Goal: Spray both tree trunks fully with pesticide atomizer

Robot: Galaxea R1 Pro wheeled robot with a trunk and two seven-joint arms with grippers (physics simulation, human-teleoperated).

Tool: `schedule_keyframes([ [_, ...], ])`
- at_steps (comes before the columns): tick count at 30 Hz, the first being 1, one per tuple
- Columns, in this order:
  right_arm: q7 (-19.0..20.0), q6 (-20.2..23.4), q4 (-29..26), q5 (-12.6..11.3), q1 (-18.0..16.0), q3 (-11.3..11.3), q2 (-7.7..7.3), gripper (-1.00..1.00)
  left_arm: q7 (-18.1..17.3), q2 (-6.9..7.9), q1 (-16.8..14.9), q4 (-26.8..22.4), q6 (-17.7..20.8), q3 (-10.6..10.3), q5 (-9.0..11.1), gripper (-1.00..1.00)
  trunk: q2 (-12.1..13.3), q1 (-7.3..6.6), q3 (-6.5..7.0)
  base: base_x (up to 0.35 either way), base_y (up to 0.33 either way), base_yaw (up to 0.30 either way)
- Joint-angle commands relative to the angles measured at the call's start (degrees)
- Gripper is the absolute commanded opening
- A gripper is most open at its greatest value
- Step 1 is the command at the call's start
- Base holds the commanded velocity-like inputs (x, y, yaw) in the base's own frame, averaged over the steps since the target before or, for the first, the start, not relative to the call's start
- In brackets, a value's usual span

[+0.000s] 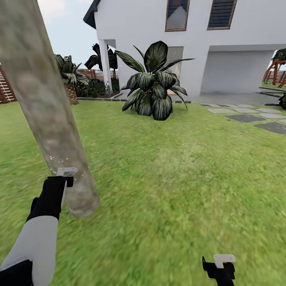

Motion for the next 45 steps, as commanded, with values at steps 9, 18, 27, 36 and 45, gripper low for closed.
schedule_keyframes([
  [9, -0.25, -0.11, 0.07, 0.60, -0.06, -0.28, 0.01, 1.00, 0.03, 0.16, 0.48, -0.06, 0.17, 0.42, -0.14, -1.00, -0.02, 0.02, -0.05, 0.175, -0.220, 0.071],
  [18, -0.25, -0.11, 0.09, 0.60, -0.03, -0.28, 0.01, 1.00, 0.10, 1.94, 1.58, 0.03, 0.15, 1.68, -0.14, -1.00, -0.02, 0.02, -0.05, 0.204, -0.215, 0.275],
  [27, -0.25, -0.11, 0.06, 0.60, -0.03, -0.28, 0.01, 1.00, 0.03, 1.45, 2.58, 0.14, 0.15, 1.41, -0.14, -1.00, -0.02, 0.02, -0.05, 0.109, -0.239, 0.090],
  [36, -0.25, -0.11, 0.08, 0.60, -0.04, -0.28, 0.01, 1.00, 0.04, 1.29, 2.62, 0.57, 0.15, 1.16, -0.14, -1.00, -0.02, 0.02, -0.05, 0.095, -0.259, 0.086],
  [45, -0.25, -0.11, 0.05, 0.60, -0.05, -0.28, 0.01, 1.00, 0.04, 1.16, 2.62, 0.81, 0.15, 1.18, -0.14, -1.00, -0.02, 0.02, -0.05, 0.211, -0.224, 0.273],
])
